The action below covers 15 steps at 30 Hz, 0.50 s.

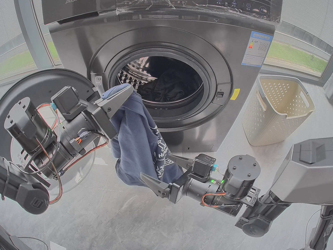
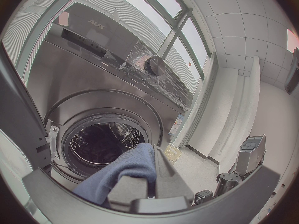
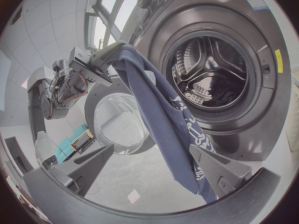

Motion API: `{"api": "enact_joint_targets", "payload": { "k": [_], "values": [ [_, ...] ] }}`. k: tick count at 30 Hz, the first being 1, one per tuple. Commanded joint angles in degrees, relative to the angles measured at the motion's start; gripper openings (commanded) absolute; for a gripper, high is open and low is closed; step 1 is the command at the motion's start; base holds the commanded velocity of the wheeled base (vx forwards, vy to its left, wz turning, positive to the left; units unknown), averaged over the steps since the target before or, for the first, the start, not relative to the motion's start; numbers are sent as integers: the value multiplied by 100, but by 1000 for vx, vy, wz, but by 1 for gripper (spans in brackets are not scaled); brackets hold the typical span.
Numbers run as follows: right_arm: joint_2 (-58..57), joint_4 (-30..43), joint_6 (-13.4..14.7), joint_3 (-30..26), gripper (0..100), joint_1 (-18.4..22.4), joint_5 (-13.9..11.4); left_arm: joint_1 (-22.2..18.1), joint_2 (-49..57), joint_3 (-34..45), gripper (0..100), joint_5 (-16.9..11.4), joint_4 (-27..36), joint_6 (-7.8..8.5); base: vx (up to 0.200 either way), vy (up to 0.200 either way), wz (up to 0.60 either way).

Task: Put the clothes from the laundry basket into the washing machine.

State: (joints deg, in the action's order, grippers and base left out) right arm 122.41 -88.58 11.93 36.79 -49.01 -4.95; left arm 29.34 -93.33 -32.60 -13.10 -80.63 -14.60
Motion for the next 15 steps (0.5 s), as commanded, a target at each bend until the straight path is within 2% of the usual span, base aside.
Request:
{"api": "enact_joint_targets", "payload": {
  "k": [1,3,11,15],
  "values": [
    [266,7,28,241,100,49,-94,1,-36,8,0,1,-6,1,0,0,0],
    [609,16,37,645,100,198,-103,1,-36,8,0,1,-6,1,0,0,0],
    [1031,-2,99,900,100,365,-410,1,-27,8,0,-8,-14,1,0,0,0],
    [1215,7,99,1199,100,374,-533,1,-36,8,0,1,-6,1,0,0,0]
  ]
}}
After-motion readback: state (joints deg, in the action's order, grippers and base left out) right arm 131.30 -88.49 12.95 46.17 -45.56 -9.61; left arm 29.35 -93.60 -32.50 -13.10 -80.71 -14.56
